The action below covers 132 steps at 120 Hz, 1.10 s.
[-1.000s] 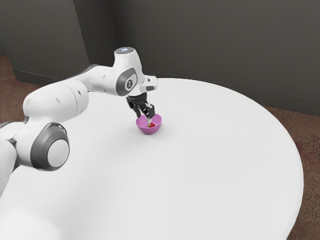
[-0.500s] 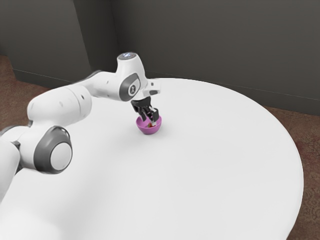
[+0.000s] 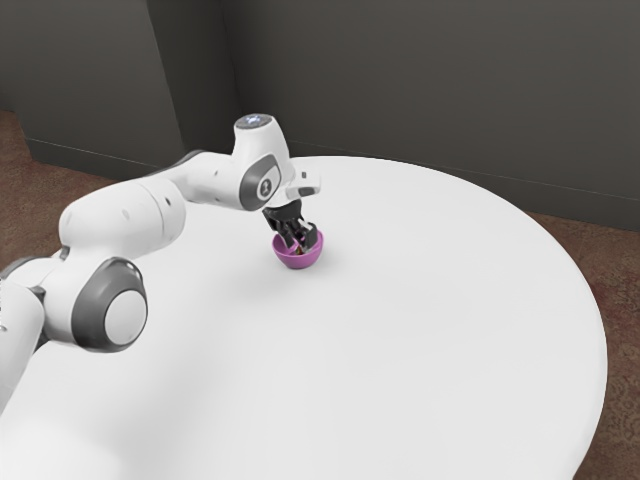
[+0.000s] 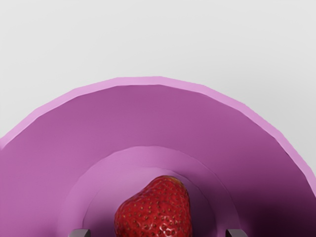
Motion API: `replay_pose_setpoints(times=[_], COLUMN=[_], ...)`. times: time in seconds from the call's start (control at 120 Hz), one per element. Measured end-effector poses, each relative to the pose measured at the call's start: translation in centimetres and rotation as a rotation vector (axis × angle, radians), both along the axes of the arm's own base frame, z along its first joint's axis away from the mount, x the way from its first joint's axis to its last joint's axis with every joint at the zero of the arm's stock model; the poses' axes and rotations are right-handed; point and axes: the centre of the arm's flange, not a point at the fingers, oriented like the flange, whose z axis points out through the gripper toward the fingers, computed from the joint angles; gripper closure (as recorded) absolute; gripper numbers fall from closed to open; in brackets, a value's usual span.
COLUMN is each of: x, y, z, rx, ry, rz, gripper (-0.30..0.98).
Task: Take strawberry from the bowl
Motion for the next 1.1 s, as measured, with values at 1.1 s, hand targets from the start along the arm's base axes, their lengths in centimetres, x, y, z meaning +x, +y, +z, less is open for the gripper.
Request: replay_pose_setpoints(times=[1.1], x=[0.4], y=[0.1], z=[-1.1], rx=[0.002], ry=[-0.018], rz=[0.038], gripper=[0.68])
